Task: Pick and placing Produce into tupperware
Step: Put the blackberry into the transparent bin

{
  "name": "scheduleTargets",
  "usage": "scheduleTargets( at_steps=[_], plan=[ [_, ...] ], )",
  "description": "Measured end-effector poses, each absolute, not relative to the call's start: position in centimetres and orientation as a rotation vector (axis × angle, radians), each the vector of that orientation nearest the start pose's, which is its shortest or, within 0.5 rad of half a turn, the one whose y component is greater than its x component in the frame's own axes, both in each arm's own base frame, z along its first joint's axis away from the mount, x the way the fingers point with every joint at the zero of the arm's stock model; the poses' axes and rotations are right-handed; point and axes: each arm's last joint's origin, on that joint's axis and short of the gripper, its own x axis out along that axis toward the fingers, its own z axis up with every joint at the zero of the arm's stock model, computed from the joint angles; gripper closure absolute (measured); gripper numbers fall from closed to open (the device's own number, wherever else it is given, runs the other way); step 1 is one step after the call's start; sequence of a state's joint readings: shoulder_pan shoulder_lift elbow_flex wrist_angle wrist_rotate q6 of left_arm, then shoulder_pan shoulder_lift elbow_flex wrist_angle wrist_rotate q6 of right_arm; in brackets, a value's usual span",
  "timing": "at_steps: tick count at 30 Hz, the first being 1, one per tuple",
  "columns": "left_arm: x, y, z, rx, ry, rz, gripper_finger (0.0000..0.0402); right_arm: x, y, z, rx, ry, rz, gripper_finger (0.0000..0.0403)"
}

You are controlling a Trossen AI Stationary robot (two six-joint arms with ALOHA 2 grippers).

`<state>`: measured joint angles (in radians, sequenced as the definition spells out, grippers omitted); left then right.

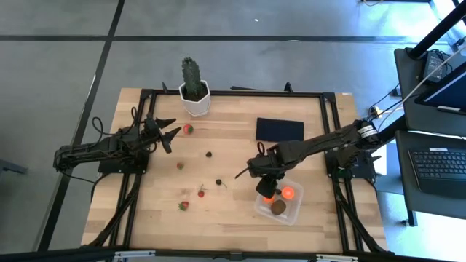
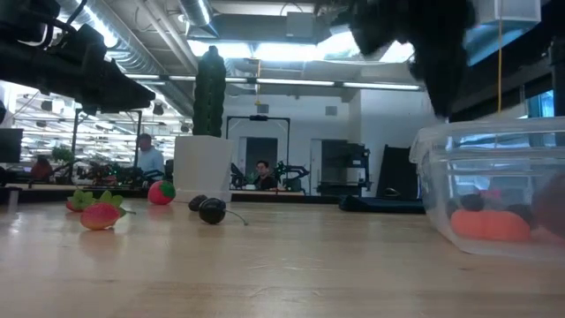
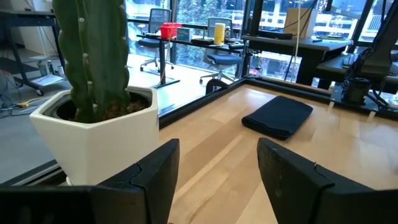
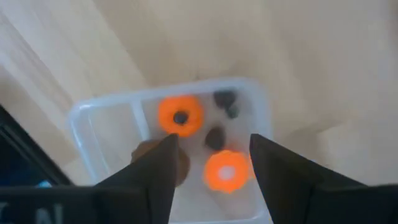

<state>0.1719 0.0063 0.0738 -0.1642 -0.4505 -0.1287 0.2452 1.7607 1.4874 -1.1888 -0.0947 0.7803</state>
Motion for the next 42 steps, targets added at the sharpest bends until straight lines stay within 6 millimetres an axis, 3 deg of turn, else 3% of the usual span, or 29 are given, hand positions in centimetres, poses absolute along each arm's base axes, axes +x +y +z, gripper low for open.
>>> scheduleTargets(
  at_steps=[5, 9, 12, 17, 25, 32, 38, 42],
  plan=[
    [8.6, 2.8, 17.2, -0.111, 0.057, 0.627, 0.0193, 32.4, 8.0, 31.4, 0.2, 1.251, -0.316, 0.0204],
    [8.6, 2.8, 17.2, -0.112, 0.057, 0.627, 0.0193, 32.2, 7.6, 34.4, -0.066, 1.096, -0.288, 0.0205],
    [8.6, 2.8, 17.2, -0.111, 0.057, 0.627, 0.0193, 31.7, 7.3, 35.6, -0.19, 0.992, -0.276, 0.0205],
    [8.6, 2.8, 17.2, -0.111, 0.057, 0.627, 0.0193, 30.8, 5.7, 35.7, -0.203, 0.859, -0.279, 0.0205],
    [8.6, 2.8, 17.3, -0.111, 0.057, 0.627, 0.0193, 25.6, 3.7, 33.0, -0.15, 0.557, -0.237, 0.0205],
    [8.6, 2.8, 17.3, -0.111, 0.057, 0.627, 0.0193, 21.4, 2.4, 27.0, -0.206, 0.251, -0.222, 0.0205],
    [8.6, 2.8, 17.3, -0.129, 0.051, 0.628, 0.0193, 18.2, 1.4, 22.4, -0.193, 0.195, -0.244, 0.0205],
    [8.6, 2.8, 17.3, -0.135, 0.049, 0.628, 0.0193, 16.4, 0.4, 20.9, -0.176, 0.173, -0.288, 0.0205]
  ],
)
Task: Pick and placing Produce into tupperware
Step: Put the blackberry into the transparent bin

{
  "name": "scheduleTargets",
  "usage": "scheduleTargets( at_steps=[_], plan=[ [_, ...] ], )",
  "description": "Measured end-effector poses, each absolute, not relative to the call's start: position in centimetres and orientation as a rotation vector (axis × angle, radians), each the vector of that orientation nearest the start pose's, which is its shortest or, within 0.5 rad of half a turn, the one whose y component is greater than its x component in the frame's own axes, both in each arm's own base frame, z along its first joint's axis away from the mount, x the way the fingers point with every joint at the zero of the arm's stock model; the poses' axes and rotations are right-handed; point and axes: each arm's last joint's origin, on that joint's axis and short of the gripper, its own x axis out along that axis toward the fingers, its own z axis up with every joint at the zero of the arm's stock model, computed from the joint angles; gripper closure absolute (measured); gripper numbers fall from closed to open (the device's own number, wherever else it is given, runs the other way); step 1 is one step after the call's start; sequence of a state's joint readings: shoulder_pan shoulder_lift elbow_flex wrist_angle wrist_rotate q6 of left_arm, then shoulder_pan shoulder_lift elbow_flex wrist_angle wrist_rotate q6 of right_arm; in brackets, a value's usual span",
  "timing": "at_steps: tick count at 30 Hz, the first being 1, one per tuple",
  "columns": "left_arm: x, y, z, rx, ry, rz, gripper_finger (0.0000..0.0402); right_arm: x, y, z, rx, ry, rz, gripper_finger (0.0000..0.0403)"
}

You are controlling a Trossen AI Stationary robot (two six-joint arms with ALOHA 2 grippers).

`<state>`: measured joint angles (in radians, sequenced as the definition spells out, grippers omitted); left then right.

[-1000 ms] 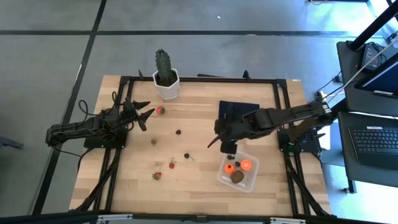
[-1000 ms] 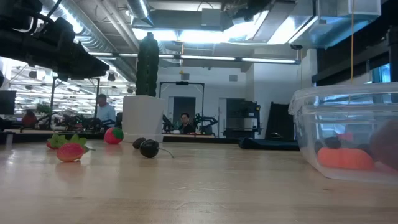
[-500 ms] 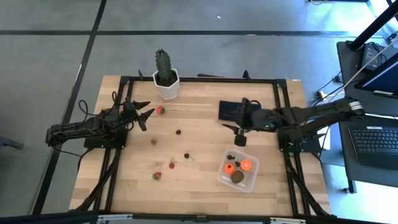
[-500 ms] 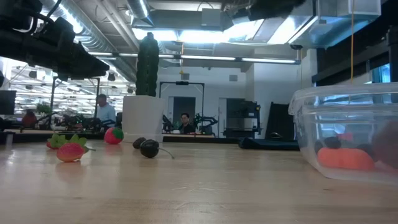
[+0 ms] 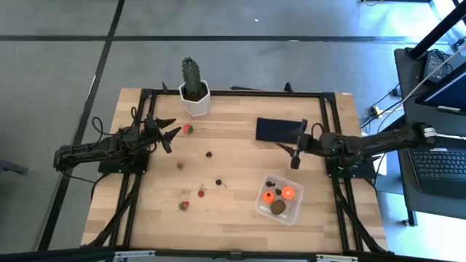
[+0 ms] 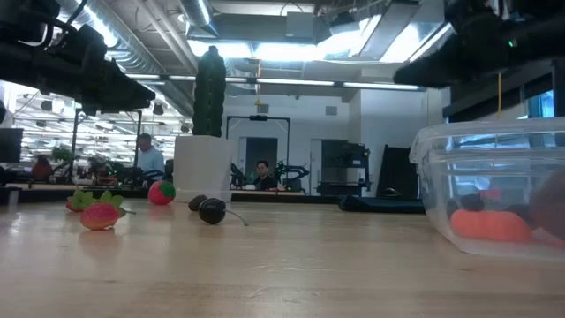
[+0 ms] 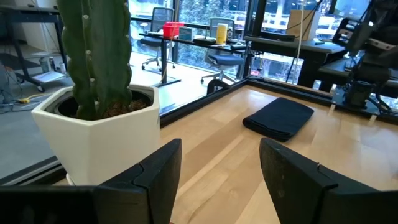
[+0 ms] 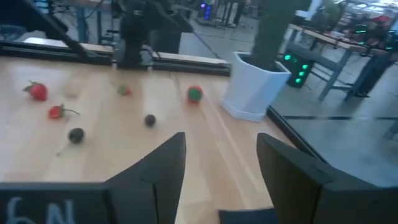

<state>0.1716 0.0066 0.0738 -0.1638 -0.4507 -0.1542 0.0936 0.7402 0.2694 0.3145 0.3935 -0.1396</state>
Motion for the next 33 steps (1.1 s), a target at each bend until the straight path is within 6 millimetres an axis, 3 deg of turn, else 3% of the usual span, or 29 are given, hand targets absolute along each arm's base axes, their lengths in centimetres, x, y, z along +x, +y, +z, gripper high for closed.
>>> scheduleTargets(
  at_steps=[12, 23, 33],
  plan=[
    [8.6, 2.8, 17.3, -0.129, 0.051, 0.628, 0.0193, 12.8, -1.8, 19.5, -0.239, 0.069, -0.44, 0.0205],
    [8.6, 2.8, 17.3, -0.132, 0.05, 0.628, 0.0193, 11.8, -2.6, 18.9, -0.241, 0.018, -0.364, 0.0205],
    [8.6, 2.8, 17.3, -0.132, 0.05, 0.628, 0.0193, 11.4, -3.4, 18.6, -0.235, 0.057, -0.421, 0.0205]
  ],
)
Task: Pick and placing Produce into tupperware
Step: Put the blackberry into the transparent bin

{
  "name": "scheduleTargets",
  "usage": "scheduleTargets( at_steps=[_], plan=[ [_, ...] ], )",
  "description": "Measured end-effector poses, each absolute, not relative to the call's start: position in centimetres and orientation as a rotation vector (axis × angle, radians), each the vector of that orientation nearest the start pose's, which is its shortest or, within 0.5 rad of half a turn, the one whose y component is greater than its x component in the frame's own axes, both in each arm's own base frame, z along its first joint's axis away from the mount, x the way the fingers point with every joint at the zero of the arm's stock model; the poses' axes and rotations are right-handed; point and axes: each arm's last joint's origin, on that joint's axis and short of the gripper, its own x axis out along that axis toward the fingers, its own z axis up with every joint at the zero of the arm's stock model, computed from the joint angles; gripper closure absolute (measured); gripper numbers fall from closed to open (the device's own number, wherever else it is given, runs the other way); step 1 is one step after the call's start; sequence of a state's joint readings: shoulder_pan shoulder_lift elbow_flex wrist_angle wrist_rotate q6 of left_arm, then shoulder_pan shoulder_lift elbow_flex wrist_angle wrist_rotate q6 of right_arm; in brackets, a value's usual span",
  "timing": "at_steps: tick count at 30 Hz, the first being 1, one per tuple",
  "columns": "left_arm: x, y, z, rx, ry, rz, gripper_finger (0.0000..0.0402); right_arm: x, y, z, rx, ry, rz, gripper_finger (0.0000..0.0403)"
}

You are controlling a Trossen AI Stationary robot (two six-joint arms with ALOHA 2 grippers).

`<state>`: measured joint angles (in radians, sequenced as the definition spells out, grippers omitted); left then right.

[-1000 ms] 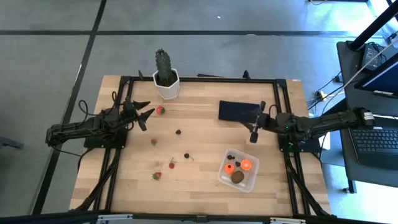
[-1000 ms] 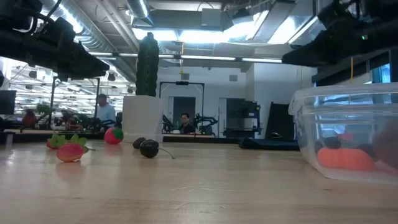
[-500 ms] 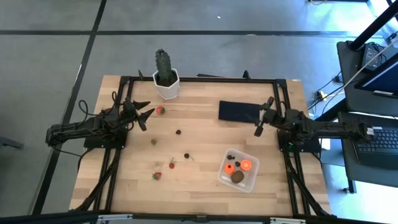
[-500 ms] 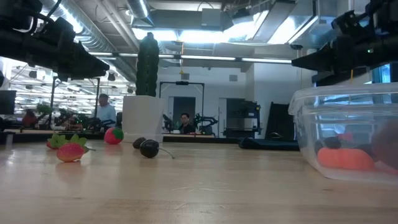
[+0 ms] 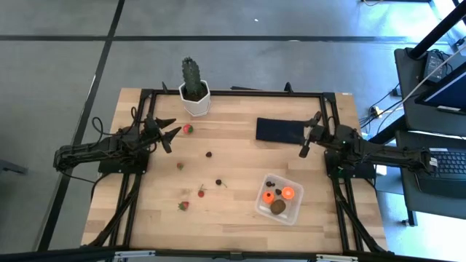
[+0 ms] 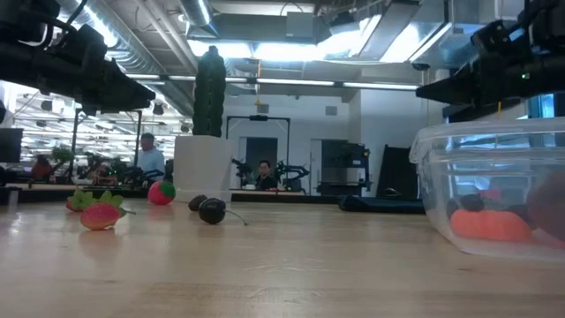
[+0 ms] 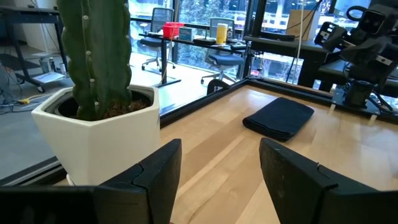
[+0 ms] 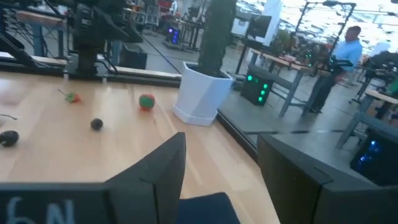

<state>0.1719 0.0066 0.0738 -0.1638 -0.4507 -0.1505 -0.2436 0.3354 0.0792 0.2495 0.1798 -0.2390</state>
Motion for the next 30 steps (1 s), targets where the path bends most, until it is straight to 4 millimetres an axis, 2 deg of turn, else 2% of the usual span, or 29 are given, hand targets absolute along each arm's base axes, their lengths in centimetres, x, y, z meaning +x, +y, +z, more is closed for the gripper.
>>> scheduleTargets(
  at_steps=[26, 30],
  plan=[
    [8.64, 2.77, 17.26, -0.165, 0.039, 0.625, 0.0193, 10.76, -4.14, 18.73, -0.241, 0.048, -0.457, 0.0205],
    [8.95, 2.32, 17.54, -0.204, 0.013, 0.441, 0.0193, 10.75, -4.14, 18.2, -0.235, 0.103, -0.45, 0.0205]
  ],
)
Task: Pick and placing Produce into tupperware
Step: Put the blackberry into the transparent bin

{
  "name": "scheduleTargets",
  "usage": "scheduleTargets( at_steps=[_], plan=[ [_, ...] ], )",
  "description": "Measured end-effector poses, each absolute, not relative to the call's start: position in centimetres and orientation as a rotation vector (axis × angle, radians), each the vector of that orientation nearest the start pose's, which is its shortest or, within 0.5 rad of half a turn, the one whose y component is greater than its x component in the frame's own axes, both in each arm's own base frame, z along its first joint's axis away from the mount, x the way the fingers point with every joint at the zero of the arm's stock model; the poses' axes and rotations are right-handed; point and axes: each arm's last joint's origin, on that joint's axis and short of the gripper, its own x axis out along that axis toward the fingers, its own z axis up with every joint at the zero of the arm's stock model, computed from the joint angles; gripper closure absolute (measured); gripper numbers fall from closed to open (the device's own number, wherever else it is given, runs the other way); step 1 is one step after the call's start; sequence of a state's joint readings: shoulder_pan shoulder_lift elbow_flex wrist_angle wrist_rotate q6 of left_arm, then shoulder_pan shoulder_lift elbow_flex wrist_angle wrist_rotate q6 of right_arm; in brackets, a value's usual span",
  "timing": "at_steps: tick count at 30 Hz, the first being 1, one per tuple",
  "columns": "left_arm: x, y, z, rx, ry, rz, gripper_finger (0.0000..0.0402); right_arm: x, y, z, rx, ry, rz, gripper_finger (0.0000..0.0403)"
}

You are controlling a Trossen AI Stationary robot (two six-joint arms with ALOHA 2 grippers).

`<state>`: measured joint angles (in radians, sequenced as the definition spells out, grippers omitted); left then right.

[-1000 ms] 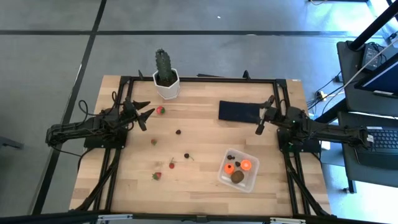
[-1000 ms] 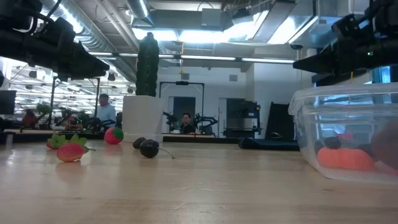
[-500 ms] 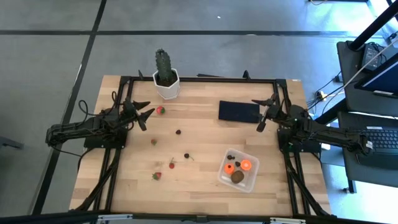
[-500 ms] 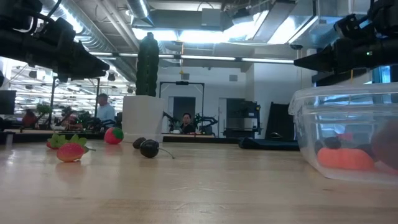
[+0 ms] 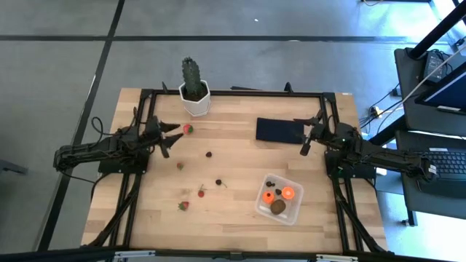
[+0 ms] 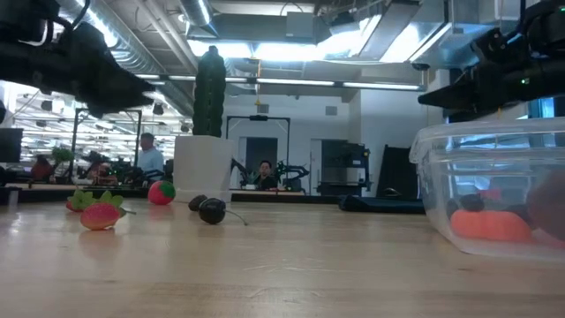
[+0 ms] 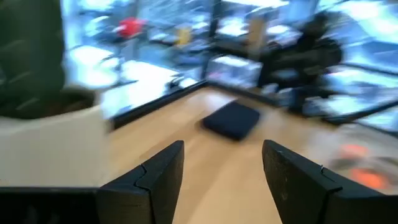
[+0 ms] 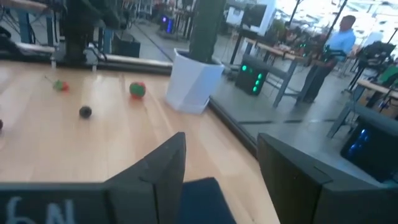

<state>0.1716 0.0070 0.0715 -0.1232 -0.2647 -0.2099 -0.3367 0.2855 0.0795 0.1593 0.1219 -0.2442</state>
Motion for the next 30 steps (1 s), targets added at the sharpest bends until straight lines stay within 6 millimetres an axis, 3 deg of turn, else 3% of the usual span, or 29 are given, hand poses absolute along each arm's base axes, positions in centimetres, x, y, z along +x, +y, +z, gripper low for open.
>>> scheduleTargets(
  at_steps=[7, 10, 19, 24, 30],
  plan=[
    [9.0, 2.0, 19.7, -0.079, -0.176, 0.311, 0.0193, 10.7, -4.1, 18.0, -0.233, 0.12, -0.448, 0.0205],
    [9.0, 2.0, 19.8, -0.036, -0.177, 0.311, 0.0193, 10.7, -4.1, 18.0, -0.233, 0.12, -0.448, 0.0205],
    [10.2, 2.2, 19.3, 0.035, -0.044, 0.309, 0.0193, 10.7, -4.1, 18.1, -0.233, 0.115, -0.449, 0.0205],
    [11.4, 2.4, 21.0, 0.061, 0.032, 0.305, 0.0193, 10.8, -4.1, 18.1, -0.234, 0.109, -0.45, 0.0205],
    [14.3, 2.7, 23.7, 0.132, 0.151, 0.266, 0.0193, 10.8, -4.1, 18.2, -0.238, 0.106, -0.45, 0.0205]
  ],
)
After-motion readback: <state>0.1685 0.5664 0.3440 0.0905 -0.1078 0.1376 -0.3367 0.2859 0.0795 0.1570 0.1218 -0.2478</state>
